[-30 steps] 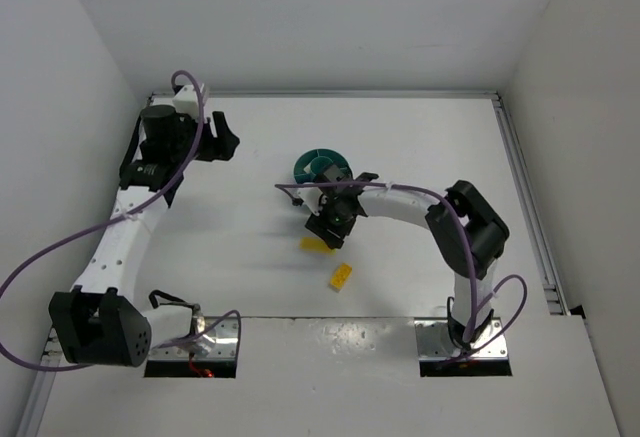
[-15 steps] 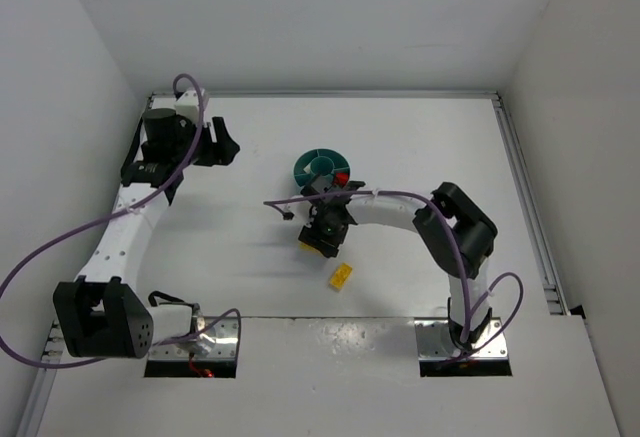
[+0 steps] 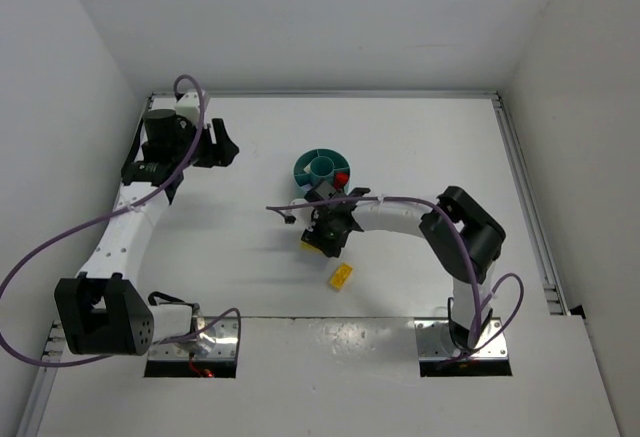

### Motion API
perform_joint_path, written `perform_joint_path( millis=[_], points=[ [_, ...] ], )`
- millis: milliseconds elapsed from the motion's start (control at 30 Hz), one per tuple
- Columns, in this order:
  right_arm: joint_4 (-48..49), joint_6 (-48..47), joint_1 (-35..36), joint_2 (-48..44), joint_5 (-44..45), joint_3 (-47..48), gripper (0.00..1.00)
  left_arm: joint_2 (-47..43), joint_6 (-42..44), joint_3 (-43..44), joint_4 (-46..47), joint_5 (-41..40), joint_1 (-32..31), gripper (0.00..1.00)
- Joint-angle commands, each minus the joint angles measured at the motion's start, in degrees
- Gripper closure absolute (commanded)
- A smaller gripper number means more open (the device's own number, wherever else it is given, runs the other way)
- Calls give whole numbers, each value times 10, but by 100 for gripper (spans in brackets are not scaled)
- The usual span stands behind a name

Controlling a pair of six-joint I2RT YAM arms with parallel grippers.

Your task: Sort the legos into containers by color

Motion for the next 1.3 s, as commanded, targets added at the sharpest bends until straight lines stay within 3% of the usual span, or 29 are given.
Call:
perform_joint_path(
  millis=[0, 67, 233, 433, 533, 833, 1033, 1267],
  points=[
    [-6, -17, -3, 17, 40, -32, 62, 3, 3, -1, 17, 13, 10, 32],
    [-12, -28, -3, 17, 40, -26, 74, 8, -2, -1, 17, 13, 10, 32],
    [-39, -80, -3, -39, 82, -20, 84, 8, 4, -6, 17, 13, 10, 32],
    [-105, -137, -9, -119, 141, 26, 85, 8, 4, -11, 17, 24, 10, 32],
    [-116, -216, -9, -152, 199, 42, 87, 8, 4, -11, 17, 31, 10, 32],
    [-72, -358, -19, -181, 303, 83, 87, 8, 4, -16, 17, 136, 10, 33],
    [-40, -493, -30, -134, 345, 141, 87, 8, 4, -27, 22, 130, 10, 34],
    [-140, -574, -35, -38, 368, 306, 85, 3, 4, -32, 28, 130, 10, 34]
  ],
)
